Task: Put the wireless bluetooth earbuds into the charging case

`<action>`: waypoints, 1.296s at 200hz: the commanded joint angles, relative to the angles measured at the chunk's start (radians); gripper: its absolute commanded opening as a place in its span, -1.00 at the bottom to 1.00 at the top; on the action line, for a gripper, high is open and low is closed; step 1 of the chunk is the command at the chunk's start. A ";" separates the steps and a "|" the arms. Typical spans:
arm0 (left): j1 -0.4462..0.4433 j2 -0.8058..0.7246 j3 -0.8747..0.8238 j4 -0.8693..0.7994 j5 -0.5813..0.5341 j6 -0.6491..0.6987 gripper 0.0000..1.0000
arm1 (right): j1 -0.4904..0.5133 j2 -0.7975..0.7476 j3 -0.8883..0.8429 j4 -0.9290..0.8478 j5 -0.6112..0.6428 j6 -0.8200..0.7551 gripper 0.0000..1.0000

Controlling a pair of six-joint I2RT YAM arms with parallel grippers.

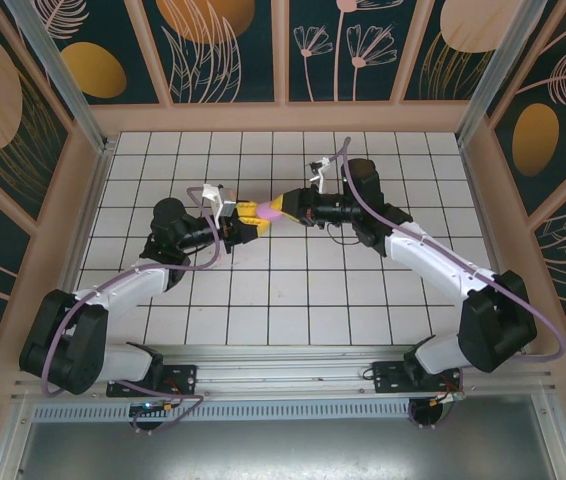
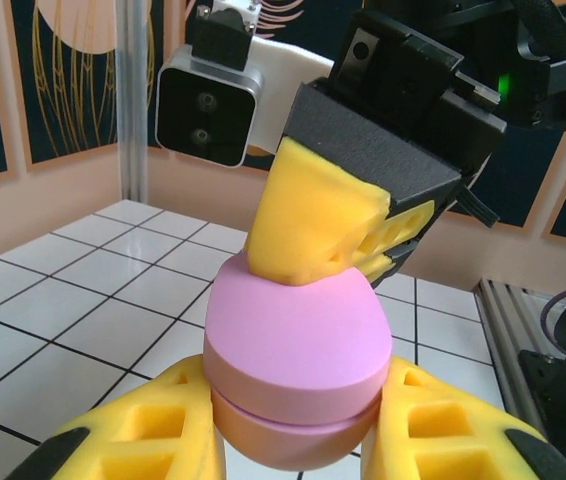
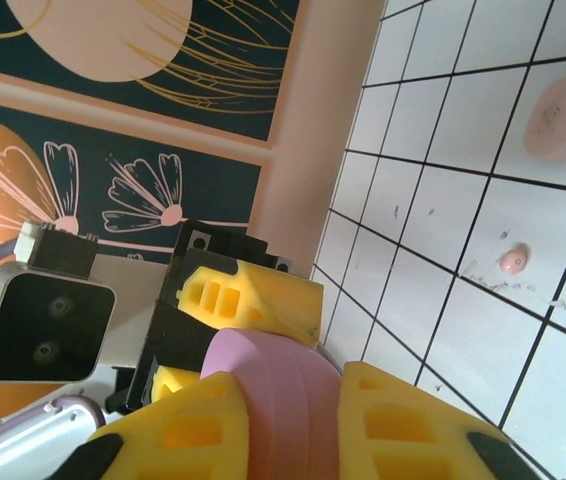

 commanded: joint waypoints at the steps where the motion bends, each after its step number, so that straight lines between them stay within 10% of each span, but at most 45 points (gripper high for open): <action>1: -0.005 -0.002 0.024 -0.042 -0.034 0.067 -0.35 | 0.009 0.020 0.005 0.070 -0.069 0.014 -0.72; 19: -0.004 -0.021 0.012 -0.065 -0.065 0.093 0.18 | -0.006 0.034 0.017 0.080 -0.054 0.023 -0.73; 30: -0.004 -0.035 -0.003 -0.076 -0.094 0.105 0.96 | -0.019 0.048 0.033 0.074 -0.049 0.019 -0.73; 130: 0.033 -0.115 -0.097 -0.197 -0.638 0.031 0.97 | -0.214 0.496 0.275 -0.048 0.064 -0.171 -0.76; 199: 0.073 -0.099 -0.130 -0.144 -0.634 -0.046 0.97 | -0.242 0.917 0.655 -0.137 0.081 -0.231 -0.71; 259: 0.072 -0.116 -0.164 -0.128 -0.675 -0.036 0.97 | -0.243 1.014 0.834 -0.369 0.212 -0.345 -0.25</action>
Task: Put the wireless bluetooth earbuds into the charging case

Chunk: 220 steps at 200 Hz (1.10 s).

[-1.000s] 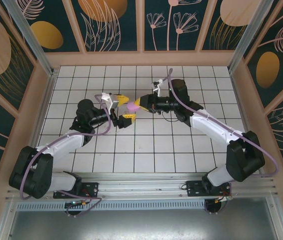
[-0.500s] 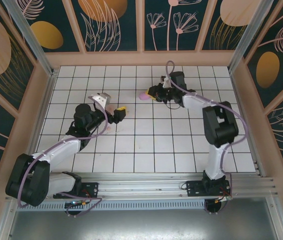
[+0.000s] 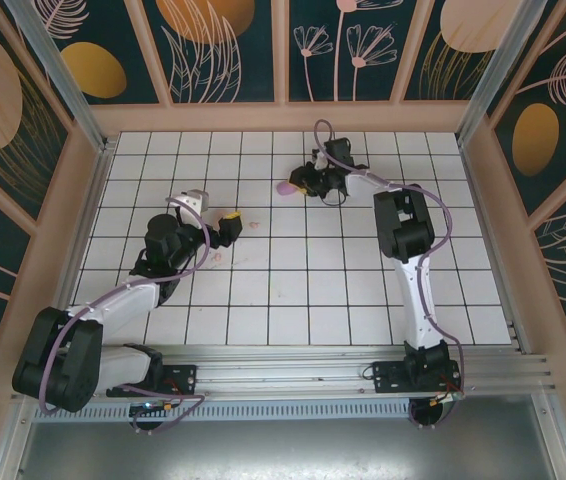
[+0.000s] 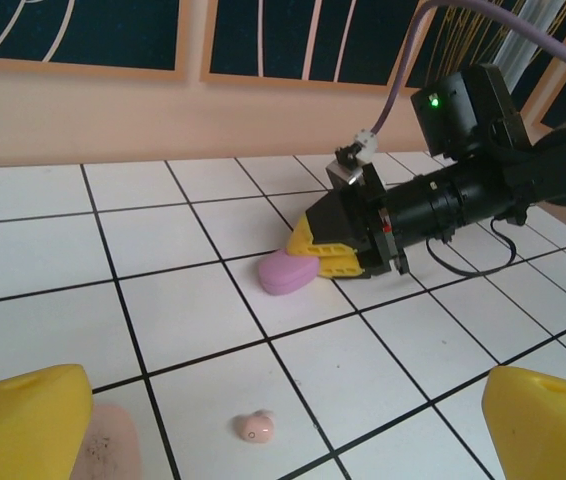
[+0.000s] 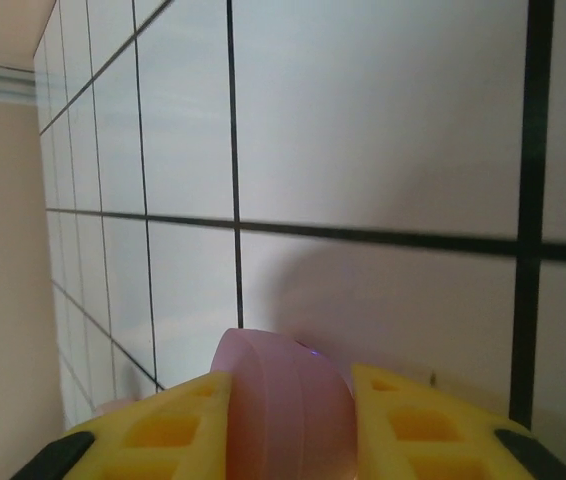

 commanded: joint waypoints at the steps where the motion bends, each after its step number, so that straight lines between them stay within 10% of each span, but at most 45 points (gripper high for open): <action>1: 0.000 -0.017 -0.002 0.021 -0.021 0.003 0.97 | -0.003 0.006 0.045 -0.123 0.071 -0.066 -0.25; 109: 0.069 0.276 0.336 -0.503 -0.120 -0.103 0.97 | -0.004 -0.403 -0.273 -0.131 0.251 -0.101 0.12; 220: 0.070 0.623 0.574 -0.741 -0.149 -0.035 0.44 | -0.057 -0.908 -0.782 -0.069 0.307 -0.101 0.13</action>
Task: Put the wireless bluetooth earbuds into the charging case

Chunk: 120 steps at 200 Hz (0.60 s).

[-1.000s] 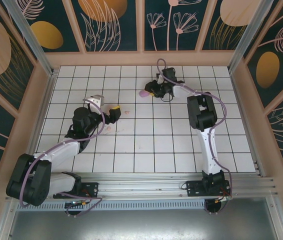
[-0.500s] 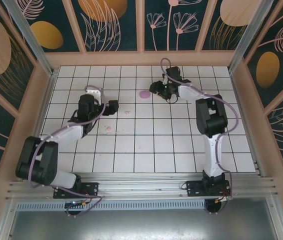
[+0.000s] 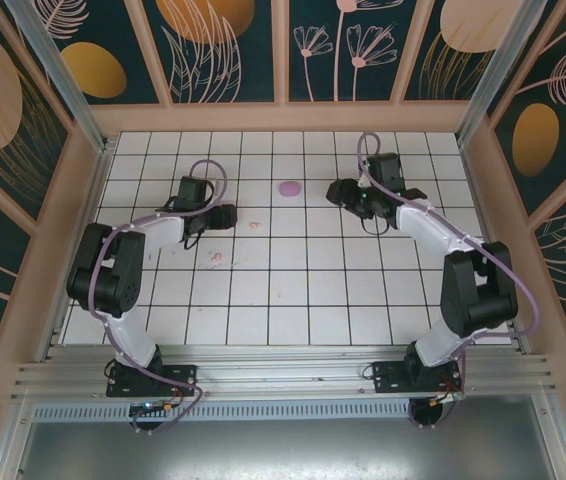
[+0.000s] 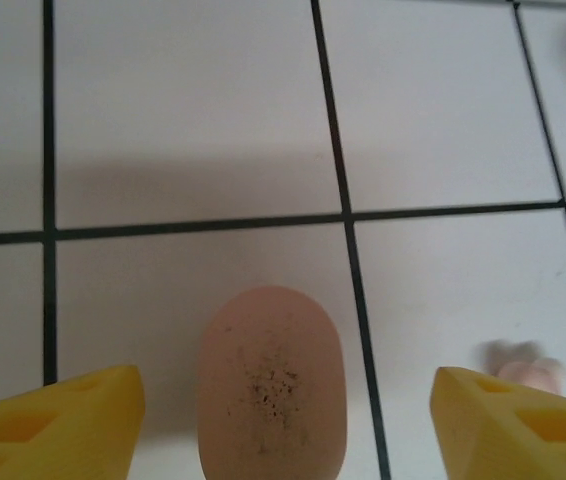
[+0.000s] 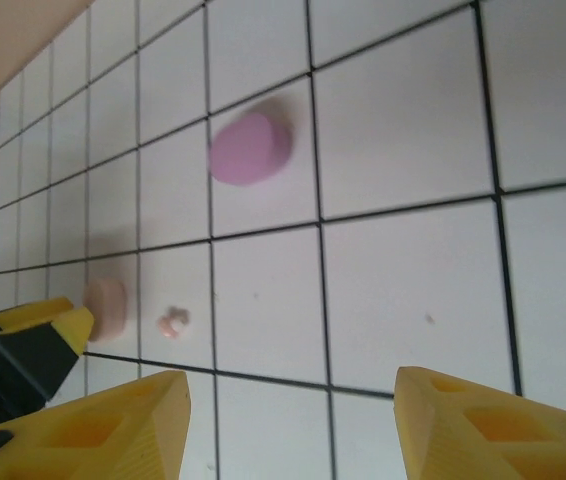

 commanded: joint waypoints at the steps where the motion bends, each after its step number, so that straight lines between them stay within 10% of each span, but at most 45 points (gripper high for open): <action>1: 0.004 0.045 0.031 -0.078 0.001 0.013 0.44 | -0.012 -0.071 -0.041 0.025 0.023 -0.010 0.14; 120: 0.003 -0.060 -0.067 -0.007 0.107 0.086 -0.56 | -0.019 -0.151 -0.070 0.043 -0.035 0.018 0.14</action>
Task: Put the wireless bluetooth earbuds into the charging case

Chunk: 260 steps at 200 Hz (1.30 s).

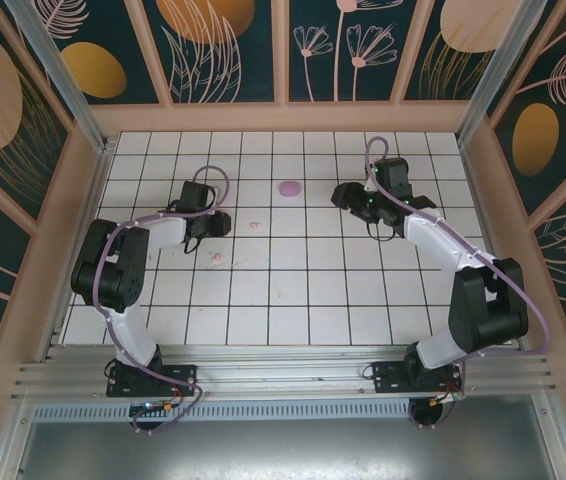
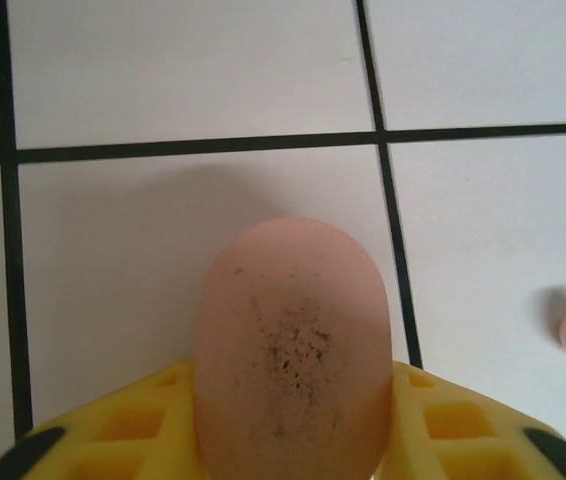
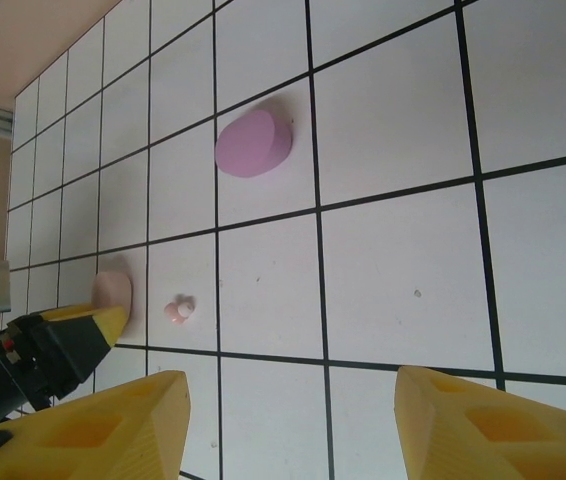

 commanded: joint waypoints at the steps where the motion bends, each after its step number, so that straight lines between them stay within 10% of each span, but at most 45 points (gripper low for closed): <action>1: 0.002 -0.072 -0.036 0.016 0.086 0.043 -0.57 | -0.010 -0.059 -0.020 0.041 -0.035 0.017 0.14; 106: -0.244 -0.294 -0.010 0.089 0.440 0.213 -0.74 | 0.134 -0.042 0.092 0.007 -0.417 -0.084 0.19; 206: -0.305 -0.388 -0.009 0.145 0.636 0.245 -0.72 | 0.219 -0.031 0.092 -0.053 -0.454 -0.104 0.22; 260: -0.307 -0.421 -0.025 0.137 0.575 0.265 -0.69 | 0.243 -0.025 0.084 -0.022 -0.475 -0.051 -0.42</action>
